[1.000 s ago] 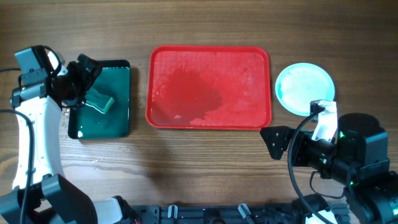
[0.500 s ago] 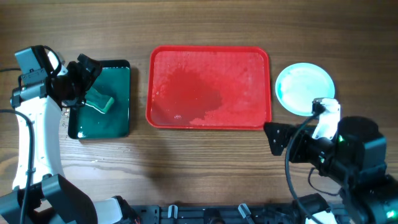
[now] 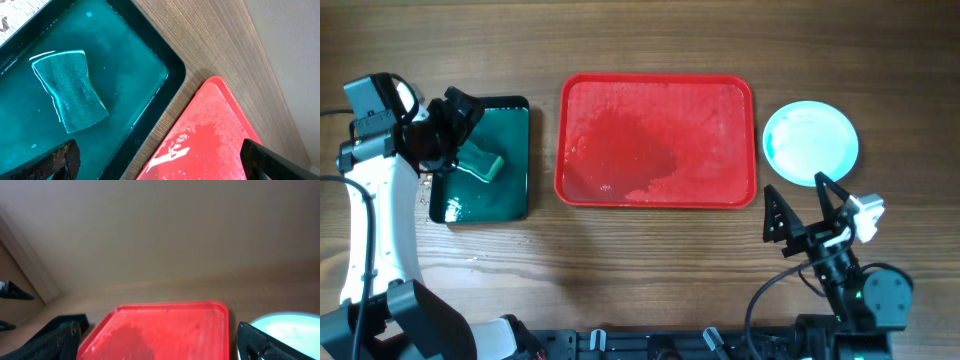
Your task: Clean dirty plates on tray and stack at the side
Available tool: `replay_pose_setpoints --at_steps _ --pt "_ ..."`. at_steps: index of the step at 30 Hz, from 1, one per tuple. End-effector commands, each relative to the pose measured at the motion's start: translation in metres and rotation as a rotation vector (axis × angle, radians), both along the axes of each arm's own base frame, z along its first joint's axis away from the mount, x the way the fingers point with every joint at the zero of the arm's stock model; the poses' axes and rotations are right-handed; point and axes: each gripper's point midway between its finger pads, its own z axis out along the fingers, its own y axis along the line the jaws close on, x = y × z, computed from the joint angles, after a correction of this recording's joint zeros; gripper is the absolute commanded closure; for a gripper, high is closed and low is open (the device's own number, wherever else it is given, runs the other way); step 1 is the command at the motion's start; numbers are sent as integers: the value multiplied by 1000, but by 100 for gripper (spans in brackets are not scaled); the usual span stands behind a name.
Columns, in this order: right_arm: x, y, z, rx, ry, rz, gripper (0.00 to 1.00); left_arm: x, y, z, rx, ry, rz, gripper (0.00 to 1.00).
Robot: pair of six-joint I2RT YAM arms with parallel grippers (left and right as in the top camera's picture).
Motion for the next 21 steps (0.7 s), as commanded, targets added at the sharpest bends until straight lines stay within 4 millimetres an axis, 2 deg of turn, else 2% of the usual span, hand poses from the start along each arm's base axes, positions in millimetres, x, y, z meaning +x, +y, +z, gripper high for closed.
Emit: replay_pose_setpoints --at_steps 1,5,12,16,21 --pt "1 -1 -16 9 -59 -5 0 0 -4 0 -1 -4 -23 0" --pt "9 -16 -34 103 -19 -89 0 0 -4 0 -1 -4 -23 0" --pt "16 -35 -54 110 22 -241 0 0 -4 0 -1 -4 -23 0" --pt "17 -37 -61 -7 25 -255 0 0 -4 0 -2 -4 -23 0" --pt "16 -33 -64 -304 -28 -239 0 0 -4 0 -1 -4 -23 0"
